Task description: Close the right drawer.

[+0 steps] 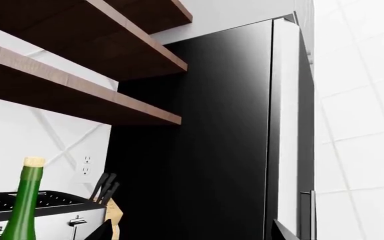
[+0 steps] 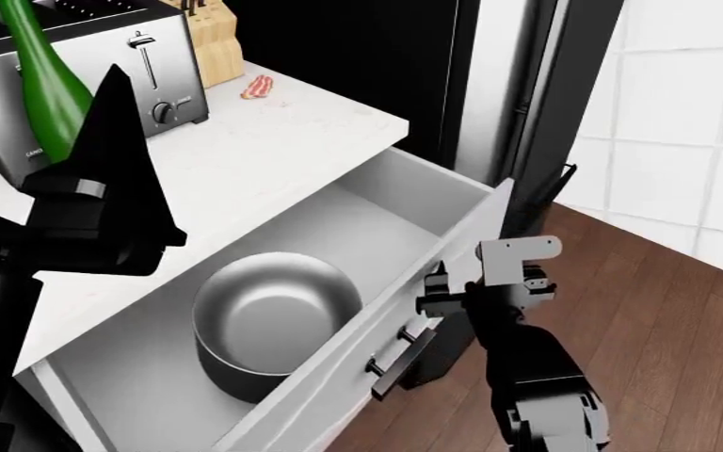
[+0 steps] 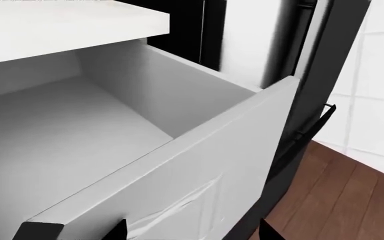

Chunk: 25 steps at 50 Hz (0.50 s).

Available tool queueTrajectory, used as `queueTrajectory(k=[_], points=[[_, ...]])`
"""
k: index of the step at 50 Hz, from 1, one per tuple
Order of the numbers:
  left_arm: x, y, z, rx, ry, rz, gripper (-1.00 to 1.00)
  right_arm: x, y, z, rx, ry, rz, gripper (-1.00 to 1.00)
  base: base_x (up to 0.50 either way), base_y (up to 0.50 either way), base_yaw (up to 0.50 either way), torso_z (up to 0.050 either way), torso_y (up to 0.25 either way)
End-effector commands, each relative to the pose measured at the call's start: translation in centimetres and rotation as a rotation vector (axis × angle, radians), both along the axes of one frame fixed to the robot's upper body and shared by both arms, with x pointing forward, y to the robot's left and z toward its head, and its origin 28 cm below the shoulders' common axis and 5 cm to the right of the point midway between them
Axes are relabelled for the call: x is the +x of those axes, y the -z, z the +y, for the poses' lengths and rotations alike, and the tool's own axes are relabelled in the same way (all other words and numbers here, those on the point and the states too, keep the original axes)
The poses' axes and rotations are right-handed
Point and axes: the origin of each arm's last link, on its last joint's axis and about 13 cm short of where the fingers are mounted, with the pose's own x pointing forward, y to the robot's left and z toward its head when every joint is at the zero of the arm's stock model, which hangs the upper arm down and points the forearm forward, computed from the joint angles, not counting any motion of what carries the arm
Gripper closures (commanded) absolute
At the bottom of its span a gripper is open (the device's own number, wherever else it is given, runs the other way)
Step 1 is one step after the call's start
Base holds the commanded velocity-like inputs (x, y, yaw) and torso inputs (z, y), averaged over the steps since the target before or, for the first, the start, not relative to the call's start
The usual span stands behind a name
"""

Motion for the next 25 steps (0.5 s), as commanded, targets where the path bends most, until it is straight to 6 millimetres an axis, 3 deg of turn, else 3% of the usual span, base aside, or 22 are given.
queueTrajectory(k=[1,25], points=[[0.04,0.06,-0.01,-0.001,0.001,0.002,-1.00,0.84,-0.92,2.43,0.096,-0.122,-0.033,-1.00,0.00,0.00,0.00,0.000,0.000],[0.08,0.21,0.04,-0.005,0.001,0.004,-1.00,1.52,-1.39,3.35,0.100,-0.168,-0.033,-1.00,0.00,0.00,0.00,0.000,0.001]])
